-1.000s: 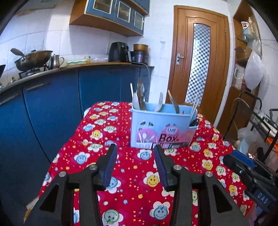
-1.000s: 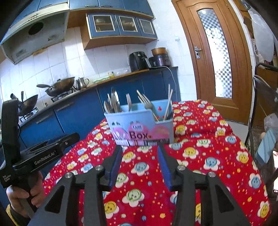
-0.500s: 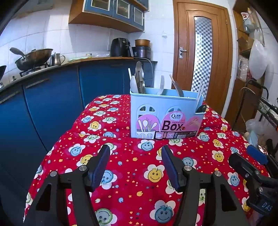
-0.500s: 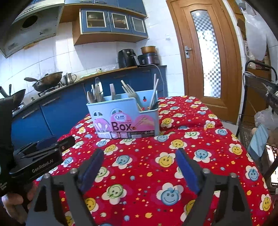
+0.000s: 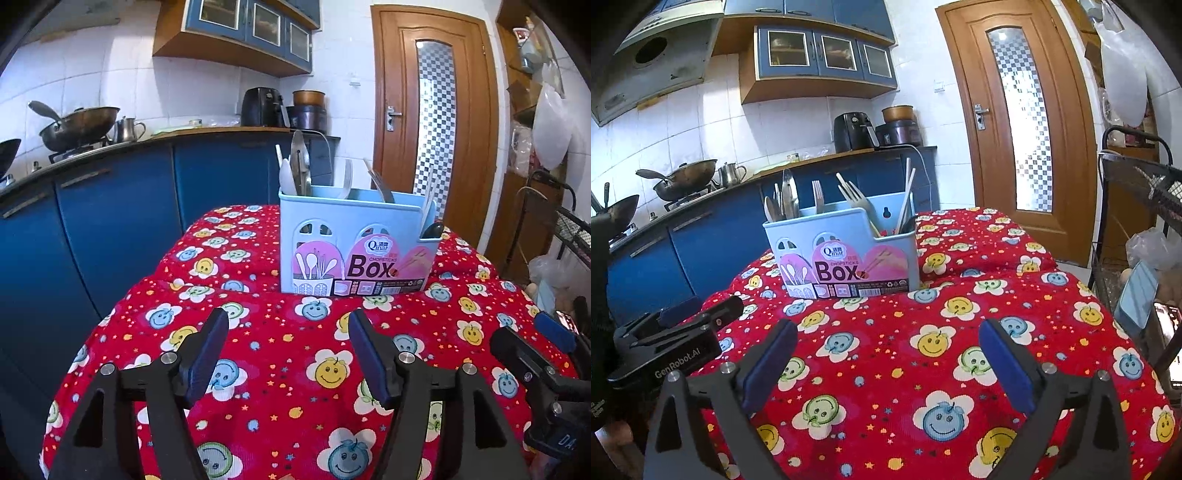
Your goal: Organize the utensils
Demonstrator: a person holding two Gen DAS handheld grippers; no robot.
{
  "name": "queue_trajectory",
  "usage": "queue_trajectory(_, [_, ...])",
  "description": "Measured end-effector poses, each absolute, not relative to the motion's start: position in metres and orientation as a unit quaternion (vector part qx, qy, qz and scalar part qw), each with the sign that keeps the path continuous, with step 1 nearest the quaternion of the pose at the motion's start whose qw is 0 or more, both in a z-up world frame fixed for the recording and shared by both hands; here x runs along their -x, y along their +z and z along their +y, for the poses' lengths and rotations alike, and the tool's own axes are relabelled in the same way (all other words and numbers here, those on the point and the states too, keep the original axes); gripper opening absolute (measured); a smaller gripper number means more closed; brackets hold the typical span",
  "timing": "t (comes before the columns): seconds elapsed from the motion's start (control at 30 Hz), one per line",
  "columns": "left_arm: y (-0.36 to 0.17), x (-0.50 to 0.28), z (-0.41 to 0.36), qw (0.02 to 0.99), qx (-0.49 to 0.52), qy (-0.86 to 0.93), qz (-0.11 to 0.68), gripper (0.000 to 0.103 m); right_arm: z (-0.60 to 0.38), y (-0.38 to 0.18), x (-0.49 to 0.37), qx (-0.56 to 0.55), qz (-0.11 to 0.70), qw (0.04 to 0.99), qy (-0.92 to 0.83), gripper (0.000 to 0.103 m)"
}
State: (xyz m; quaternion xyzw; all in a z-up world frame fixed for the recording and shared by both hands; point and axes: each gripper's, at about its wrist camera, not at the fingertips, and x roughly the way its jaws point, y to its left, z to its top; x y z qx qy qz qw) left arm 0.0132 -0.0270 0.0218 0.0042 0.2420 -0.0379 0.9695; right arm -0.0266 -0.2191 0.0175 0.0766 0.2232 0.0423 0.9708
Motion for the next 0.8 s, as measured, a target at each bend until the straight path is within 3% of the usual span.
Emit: queue_trajectory(0.8, [0.0200, -0.0121, -0.0290, 0.970, -0.011, -0.034, 0.241, 0.069, -0.2204, 0.0134, 0.0262, -0.085, 0.229, 0.969, 0.043, 0.100])
